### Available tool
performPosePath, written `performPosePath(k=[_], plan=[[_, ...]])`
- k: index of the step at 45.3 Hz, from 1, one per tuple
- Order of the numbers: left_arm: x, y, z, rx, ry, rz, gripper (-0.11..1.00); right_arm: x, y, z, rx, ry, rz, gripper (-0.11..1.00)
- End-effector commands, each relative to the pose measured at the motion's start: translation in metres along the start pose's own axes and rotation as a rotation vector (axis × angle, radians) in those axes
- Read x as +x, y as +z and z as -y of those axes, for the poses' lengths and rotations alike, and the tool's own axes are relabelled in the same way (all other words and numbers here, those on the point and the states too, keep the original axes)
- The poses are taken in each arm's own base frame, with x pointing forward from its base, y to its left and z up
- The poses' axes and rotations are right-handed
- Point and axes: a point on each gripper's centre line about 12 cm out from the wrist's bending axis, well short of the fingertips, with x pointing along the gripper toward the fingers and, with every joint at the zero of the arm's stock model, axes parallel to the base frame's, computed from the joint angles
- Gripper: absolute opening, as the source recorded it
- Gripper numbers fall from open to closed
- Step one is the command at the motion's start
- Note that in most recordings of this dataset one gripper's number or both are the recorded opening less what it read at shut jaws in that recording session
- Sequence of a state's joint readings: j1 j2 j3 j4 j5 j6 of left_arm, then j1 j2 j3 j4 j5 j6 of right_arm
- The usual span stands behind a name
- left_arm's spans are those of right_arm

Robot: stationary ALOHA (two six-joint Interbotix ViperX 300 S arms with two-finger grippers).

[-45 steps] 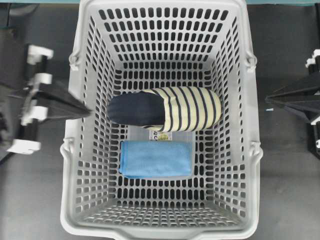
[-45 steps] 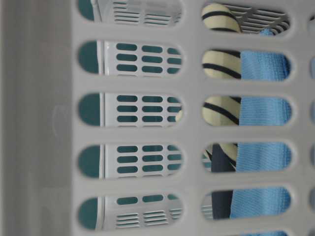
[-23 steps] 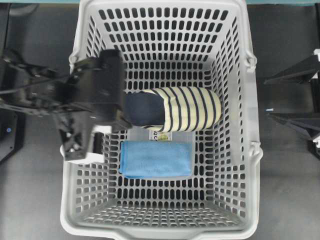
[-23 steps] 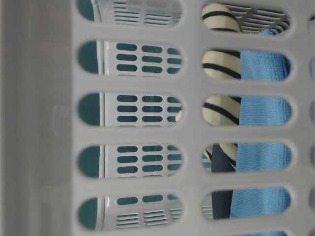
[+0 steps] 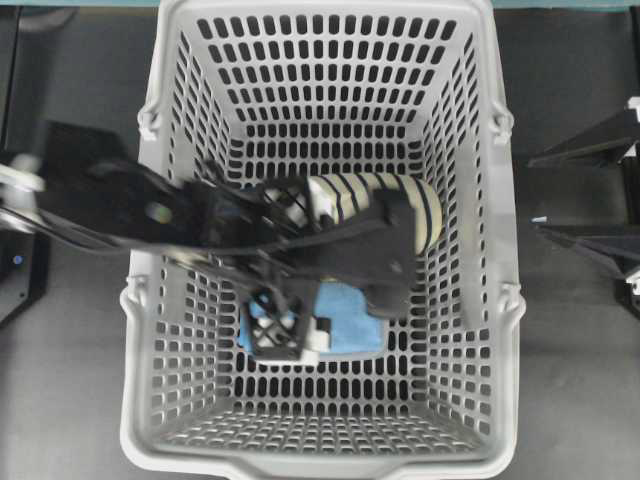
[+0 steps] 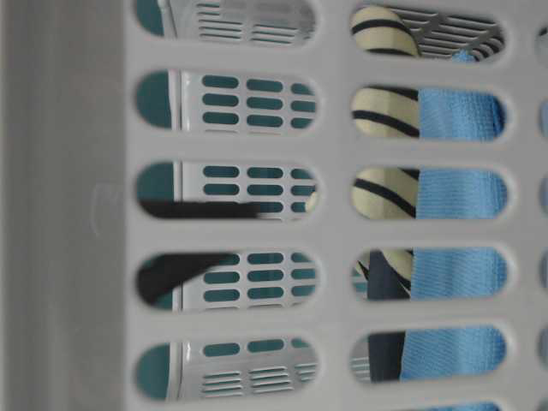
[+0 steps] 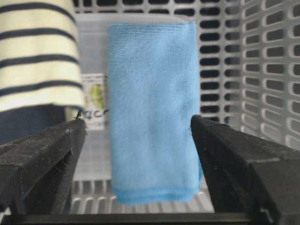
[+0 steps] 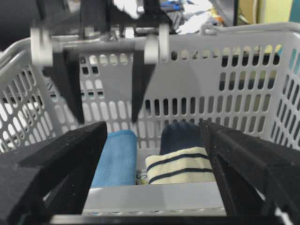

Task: Pick up the blue cloth from the shopping basket with the left arm.
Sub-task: 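Lower the left gripper onto the blue cloth and close on it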

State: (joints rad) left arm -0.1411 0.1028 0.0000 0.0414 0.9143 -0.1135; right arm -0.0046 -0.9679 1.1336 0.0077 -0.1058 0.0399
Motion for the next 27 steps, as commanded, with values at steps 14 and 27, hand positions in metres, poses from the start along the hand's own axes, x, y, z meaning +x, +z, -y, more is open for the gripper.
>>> performPosePath(k=[14, 27], plan=[[0.053, -0.015, 0.01, 0.026, 0.003, -0.108, 0.86, 0.001, 0.011, 0.0, 0.002, 0.001, 0.038, 0.78], [0.078, -0.046, 0.009, 0.031, 0.006, -0.171, 0.84, 0.001, 0.01, 0.0, 0.003, 0.0, 0.032, 0.78]])
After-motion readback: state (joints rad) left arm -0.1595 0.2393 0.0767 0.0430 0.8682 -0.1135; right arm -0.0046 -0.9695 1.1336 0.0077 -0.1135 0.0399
